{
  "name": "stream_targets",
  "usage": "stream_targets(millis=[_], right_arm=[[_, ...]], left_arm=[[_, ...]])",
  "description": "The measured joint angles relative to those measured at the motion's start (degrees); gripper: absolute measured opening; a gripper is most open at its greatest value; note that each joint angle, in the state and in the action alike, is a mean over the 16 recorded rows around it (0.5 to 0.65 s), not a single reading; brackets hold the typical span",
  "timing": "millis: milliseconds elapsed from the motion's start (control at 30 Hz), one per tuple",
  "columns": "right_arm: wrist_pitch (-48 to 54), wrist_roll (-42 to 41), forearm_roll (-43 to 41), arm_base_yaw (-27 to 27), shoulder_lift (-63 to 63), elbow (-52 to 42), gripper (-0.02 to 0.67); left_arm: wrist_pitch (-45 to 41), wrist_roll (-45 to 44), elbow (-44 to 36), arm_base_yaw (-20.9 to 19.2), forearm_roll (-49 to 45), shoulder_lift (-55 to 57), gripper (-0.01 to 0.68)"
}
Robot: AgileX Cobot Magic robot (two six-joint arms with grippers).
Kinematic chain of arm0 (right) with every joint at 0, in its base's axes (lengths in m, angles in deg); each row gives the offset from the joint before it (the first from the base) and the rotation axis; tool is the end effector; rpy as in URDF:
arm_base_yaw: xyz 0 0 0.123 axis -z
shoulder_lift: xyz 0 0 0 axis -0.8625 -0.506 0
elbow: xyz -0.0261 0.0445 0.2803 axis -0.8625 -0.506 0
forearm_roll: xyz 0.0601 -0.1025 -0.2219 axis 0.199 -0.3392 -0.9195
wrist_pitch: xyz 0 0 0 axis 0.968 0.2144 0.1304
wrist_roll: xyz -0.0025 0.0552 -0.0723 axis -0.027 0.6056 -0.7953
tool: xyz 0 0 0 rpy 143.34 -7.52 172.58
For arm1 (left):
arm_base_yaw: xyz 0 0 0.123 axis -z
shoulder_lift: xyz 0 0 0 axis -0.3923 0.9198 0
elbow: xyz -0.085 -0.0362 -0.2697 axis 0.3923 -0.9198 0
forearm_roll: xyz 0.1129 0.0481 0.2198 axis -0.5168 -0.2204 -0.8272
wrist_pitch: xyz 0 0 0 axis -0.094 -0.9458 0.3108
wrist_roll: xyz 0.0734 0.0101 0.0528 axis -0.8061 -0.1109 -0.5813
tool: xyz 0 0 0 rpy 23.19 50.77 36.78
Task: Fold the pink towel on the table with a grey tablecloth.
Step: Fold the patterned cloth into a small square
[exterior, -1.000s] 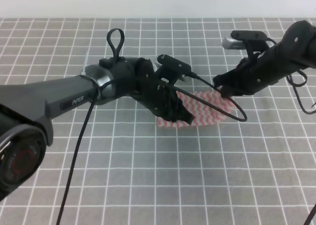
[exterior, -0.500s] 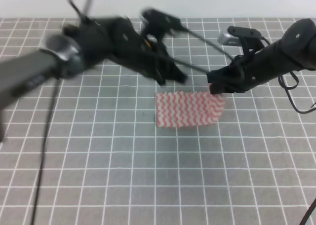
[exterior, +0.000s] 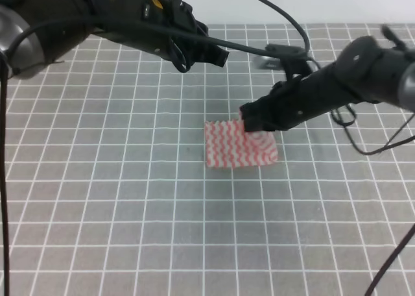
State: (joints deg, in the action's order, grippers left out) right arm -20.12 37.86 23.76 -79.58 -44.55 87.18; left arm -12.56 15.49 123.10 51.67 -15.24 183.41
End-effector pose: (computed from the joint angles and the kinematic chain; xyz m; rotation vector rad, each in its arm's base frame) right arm 0.4054 0.1886 0.2092 -0.4260 2.5174 0.7558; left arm 0.3697 -0.2202 0.3333 0.8326 2.0972 -0.3829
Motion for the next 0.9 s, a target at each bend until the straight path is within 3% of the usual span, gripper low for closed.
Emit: stream_targets(millis=[900], right_arm=[[-1.6,0.1,3.9,-5.1,-6.4,5.0,-0.015]], left_arm=[[-1.4,-0.2,0.0,0.0,0.0,-0.5,-0.001]])
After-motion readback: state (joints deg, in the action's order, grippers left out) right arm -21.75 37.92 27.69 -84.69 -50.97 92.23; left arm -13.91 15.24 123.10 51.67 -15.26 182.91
